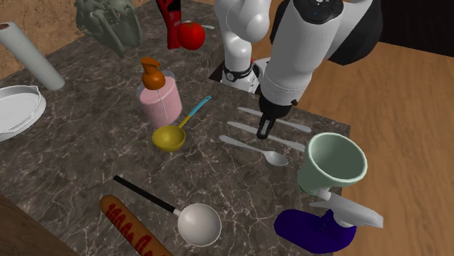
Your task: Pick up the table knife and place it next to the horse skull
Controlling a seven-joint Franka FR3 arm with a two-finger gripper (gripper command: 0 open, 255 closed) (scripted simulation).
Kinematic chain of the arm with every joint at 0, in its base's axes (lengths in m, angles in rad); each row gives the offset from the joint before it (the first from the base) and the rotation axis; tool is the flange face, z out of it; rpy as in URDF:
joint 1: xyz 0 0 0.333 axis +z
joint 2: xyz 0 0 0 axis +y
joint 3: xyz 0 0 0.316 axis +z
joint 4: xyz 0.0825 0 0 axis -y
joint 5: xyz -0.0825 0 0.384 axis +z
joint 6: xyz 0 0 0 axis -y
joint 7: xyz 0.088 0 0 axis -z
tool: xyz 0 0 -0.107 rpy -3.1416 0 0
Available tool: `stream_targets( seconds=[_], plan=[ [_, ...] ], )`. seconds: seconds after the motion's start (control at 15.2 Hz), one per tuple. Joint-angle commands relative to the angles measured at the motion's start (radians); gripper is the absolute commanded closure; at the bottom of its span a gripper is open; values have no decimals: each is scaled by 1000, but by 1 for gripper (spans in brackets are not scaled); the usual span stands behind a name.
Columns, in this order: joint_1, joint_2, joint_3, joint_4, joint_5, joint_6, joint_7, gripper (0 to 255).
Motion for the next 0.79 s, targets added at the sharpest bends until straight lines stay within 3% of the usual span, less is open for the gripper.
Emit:
stream_targets(
  seconds=[0.0, 0.73],
  plan=[
    [13, -12, -26, 11, -10, -32, 1, 255],
    [53, -66, -153, 93, -66, -189, 5, 255]
  ],
)
